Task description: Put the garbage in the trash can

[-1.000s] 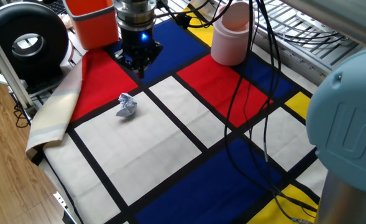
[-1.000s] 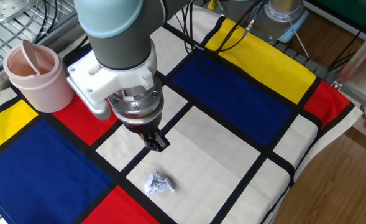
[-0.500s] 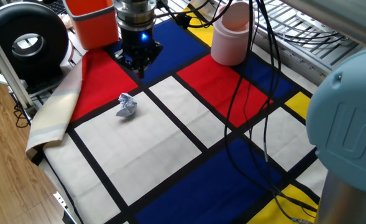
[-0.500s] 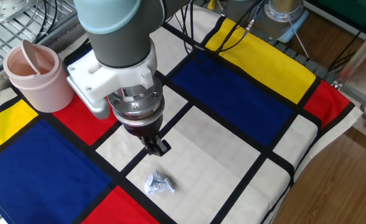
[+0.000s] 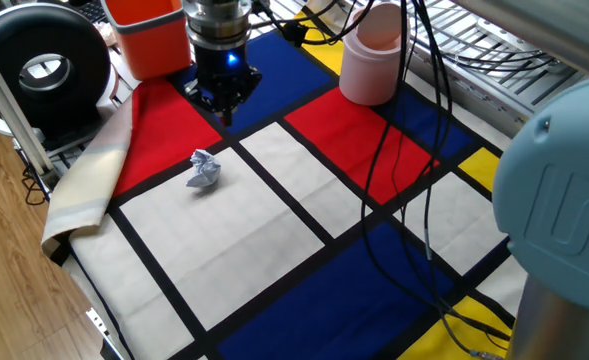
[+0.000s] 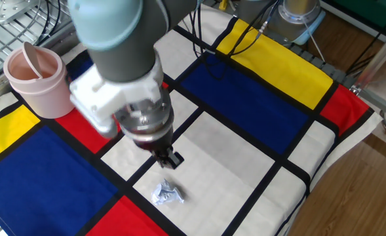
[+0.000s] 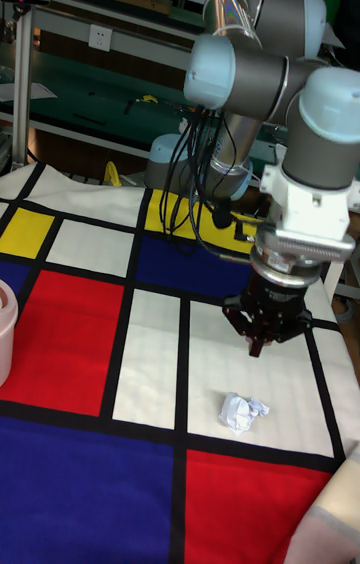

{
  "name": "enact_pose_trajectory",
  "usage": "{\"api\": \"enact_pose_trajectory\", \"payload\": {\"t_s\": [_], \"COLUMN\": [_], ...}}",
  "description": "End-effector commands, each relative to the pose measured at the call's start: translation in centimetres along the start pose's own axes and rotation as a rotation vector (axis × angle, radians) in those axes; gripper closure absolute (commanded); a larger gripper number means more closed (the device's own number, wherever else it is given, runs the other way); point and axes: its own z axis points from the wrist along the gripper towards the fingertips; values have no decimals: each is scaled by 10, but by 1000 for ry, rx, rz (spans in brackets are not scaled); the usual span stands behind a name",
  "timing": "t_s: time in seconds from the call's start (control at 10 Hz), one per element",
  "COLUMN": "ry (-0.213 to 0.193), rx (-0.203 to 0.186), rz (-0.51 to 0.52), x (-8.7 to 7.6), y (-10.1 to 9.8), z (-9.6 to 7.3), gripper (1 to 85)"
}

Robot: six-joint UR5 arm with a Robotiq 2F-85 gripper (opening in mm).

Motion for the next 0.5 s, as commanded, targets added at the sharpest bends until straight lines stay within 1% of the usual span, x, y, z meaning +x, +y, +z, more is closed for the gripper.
{"api": "enact_pose_trajectory", "payload": {"t_s": [0.0, 0.1, 0.2, 0.3, 0.4], "ry": [33, 51, 56, 51, 40], "rx": [-12, -16, -18, -12, -23], "rz": [-102, -119, -148, -178, -193], "x": [-9, -7, -9, -13, -17], "y": [9, 9, 8, 4, 5], "z": [14, 15, 18, 23, 27], "gripper": [240, 190, 157, 113, 67]}}
